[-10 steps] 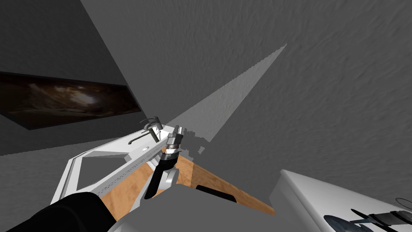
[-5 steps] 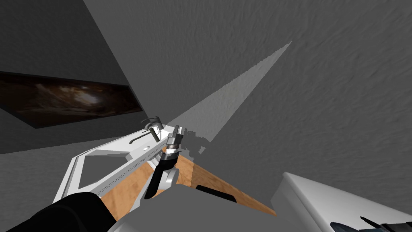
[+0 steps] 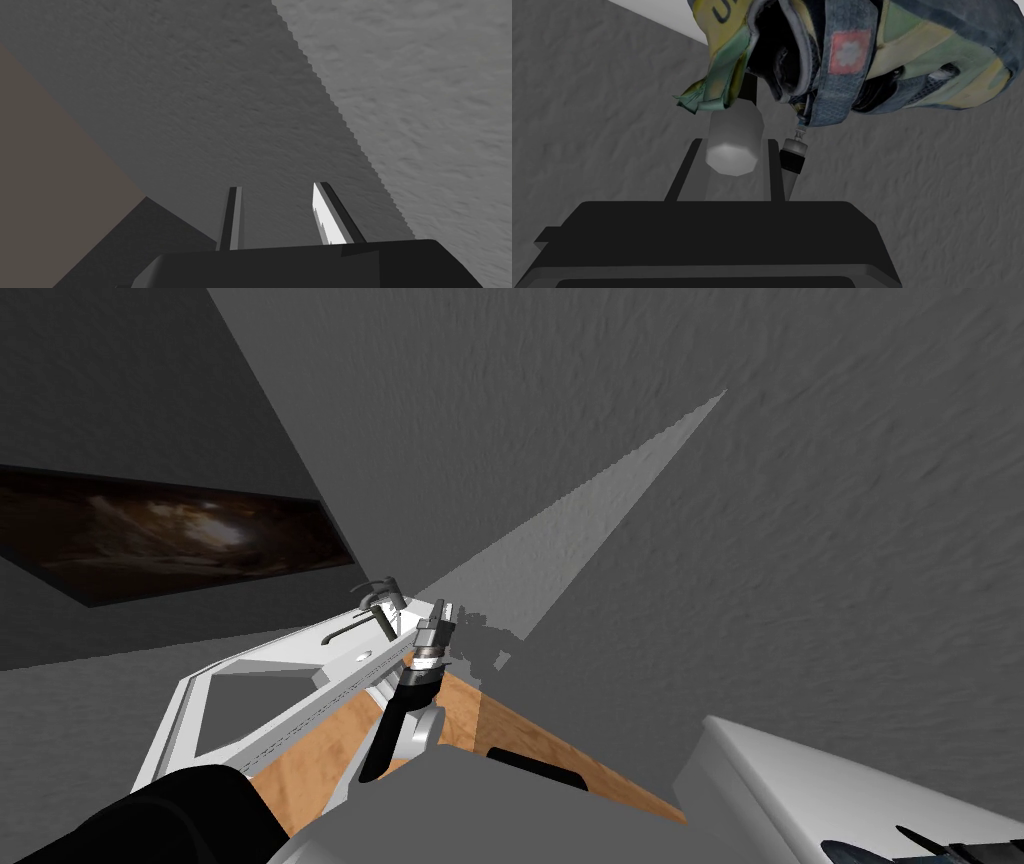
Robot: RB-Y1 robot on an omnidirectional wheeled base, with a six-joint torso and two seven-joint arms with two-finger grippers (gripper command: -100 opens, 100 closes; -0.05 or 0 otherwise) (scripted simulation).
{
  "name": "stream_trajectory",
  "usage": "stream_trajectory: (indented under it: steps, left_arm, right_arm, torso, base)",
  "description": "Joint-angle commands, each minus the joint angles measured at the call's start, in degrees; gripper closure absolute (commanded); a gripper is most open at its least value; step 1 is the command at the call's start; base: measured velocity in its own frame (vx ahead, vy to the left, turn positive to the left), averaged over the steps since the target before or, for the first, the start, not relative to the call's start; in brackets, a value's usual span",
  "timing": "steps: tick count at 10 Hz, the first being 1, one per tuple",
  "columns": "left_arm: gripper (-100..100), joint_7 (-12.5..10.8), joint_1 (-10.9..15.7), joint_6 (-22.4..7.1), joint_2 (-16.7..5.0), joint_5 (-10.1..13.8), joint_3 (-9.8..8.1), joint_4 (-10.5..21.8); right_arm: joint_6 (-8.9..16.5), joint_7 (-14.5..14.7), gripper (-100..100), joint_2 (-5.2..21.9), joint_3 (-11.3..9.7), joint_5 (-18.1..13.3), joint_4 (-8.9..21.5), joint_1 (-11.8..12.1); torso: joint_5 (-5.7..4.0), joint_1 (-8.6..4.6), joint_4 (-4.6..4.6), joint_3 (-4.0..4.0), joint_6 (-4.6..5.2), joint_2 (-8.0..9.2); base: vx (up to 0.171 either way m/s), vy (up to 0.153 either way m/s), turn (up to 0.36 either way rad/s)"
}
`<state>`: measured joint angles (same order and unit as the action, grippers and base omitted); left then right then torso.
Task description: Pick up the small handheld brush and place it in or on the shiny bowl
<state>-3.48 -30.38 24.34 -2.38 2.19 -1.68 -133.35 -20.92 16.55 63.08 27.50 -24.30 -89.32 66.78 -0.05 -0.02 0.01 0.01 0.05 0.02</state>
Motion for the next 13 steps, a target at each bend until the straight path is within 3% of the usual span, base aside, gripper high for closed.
stream_trajectory:
  steps: [1,5,6,10,11,13]
  left_arm:
    - [0,0.00,0.00,0.00,0.00,0.00,0.00,0.00]
    - [0,0.00,0.00,0.00,0.00,0.00,0.00,0.00]
    - [0,0.00,0.00,0.00,0.00,0.00,0.00,0.00]
    - [0,0.00,0.00,0.00,0.00,0.00,0.00,0.00]
    - [0,0.00,0.00,0.00,0.00,0.00,0.00,0.00]
    - [0,0.00,0.00,0.00,0.00,0.00,0.00,0.00]
  right_arm:
    - [0.05,-0.13,100,-0.30,2.12,0.24,-0.06,-0.67]
    - [-0.09,-0.70,100,-0.24,7.18,0.76,-0.55,-1.23]
    - [-0.09,-0.70,100,-0.24,7.21,0.76,-0.55,-1.23]
    - [-0.71,-2.06,100,1.24,13.84,1.45,-1.62,0.04]
    - [-0.71,-2.06,100,1.24,14.25,1.45,-1.62,0.04]
    - [-1.22,-3.08,100,2.62,18.25,1.85,-2.30,1.57]
  torso:
    - [0.00,0.00,0.00,0.00,0.00,0.00]
    - [0.09,0.15,0.05,0.06,0.03,0.08]
    - [0.11,0.16,0.06,0.07,0.05,0.09]
    - [0.13,0.12,0.07,0.10,0.07,0.14]
    - [0.11,0.07,0.08,0.11,0.09,0.15]
    - [0.11,0.07,0.07,0.11,0.10,0.16]
  base:
    - [-0.014,0.014,0.002]
    - [-0.022,0.016,0.000]
    - [-0.012,0.006,-0.001]
    - [-0.023,-0.005,-0.033]
    - [-0.020,-0.017,-0.012]
    - [-0.023,-0.022,-0.056]
